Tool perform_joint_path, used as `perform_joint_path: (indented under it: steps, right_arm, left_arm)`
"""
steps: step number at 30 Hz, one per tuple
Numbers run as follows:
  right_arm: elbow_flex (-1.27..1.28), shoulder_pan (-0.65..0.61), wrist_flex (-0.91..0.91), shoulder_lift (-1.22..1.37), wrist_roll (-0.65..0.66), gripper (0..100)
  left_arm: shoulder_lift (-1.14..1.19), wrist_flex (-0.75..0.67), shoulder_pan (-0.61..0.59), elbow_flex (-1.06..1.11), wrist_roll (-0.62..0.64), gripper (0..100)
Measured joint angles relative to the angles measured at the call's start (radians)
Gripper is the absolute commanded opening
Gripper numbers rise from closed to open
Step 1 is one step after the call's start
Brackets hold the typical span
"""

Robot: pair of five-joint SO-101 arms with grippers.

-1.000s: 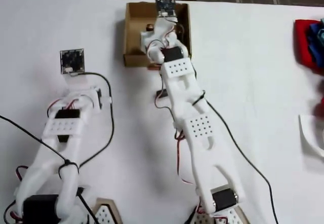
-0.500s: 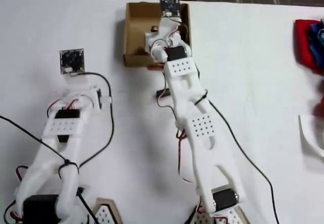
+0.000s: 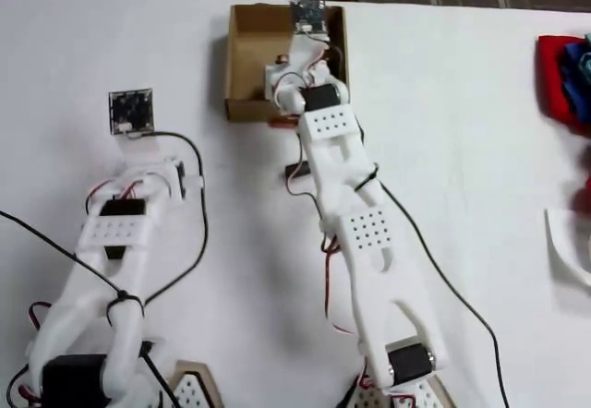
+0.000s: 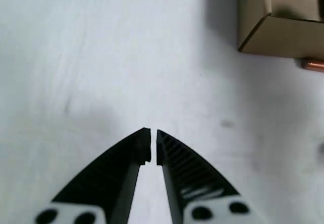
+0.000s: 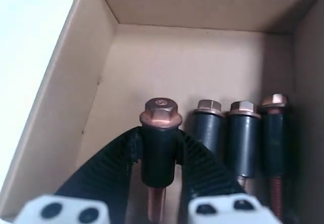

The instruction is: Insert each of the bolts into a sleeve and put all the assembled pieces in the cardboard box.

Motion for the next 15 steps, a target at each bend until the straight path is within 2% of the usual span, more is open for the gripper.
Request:
perform_joint_path:
  steps: [13,15]
  right_arm:
    - [0.000,0.000,0.008,0.000,0.000,2.2]
    - [0.000,0.000,0.017,0.000,0.000,4.8]
  left_arm:
    - [0.000,0.000,0.000,0.000,0.000,5]
    - [0.000,0.000,0.000,0.000,0.000,5]
